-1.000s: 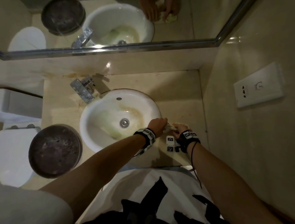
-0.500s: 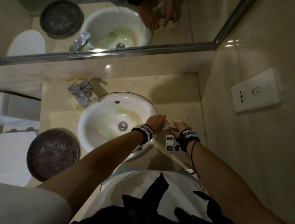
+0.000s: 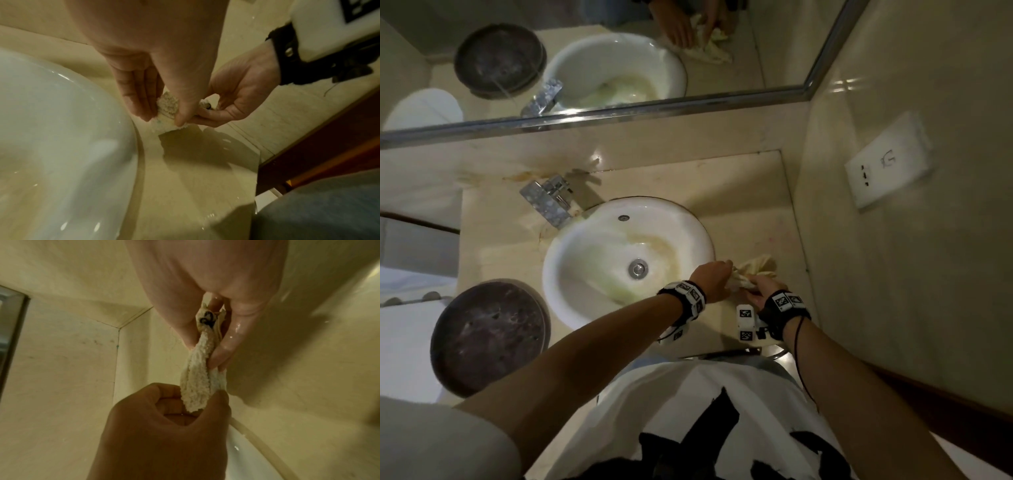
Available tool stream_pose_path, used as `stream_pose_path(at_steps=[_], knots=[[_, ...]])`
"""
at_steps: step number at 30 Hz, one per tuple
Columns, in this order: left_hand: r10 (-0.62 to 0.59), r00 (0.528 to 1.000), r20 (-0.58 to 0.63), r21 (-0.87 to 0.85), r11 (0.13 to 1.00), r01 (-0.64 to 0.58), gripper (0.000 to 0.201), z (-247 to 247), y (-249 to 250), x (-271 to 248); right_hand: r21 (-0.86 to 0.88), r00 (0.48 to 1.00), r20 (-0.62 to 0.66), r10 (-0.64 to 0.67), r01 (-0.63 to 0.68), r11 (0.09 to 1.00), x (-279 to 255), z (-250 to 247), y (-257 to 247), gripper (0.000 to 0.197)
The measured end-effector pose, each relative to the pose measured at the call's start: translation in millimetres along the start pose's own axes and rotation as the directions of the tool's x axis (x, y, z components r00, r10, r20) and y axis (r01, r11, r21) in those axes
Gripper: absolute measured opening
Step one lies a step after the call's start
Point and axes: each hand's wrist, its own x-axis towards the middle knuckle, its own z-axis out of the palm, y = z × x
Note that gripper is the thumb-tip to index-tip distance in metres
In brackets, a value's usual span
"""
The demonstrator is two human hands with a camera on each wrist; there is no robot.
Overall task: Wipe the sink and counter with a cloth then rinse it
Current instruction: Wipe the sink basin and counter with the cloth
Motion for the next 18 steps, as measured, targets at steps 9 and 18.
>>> stream_pose_path(at_steps=[9, 18], knots=[[0.077, 0.995, 0.066, 0.033, 0.996, -0.079, 0.043, 22.6, 8.4, -17.9, 0.104, 0.992, -0.062, 0.112, -0.105, 0.989, -33.5, -12.9, 36.6, 0.011], [0.124, 0.992, 0.023, 0.125, 0.984, -0.126, 0.049, 21.5, 9.4, -26.1, -0.704, 0.888, -0.097, -0.449, 0.257, 0.662, -14.4, -9.7, 21.7, 0.086]])
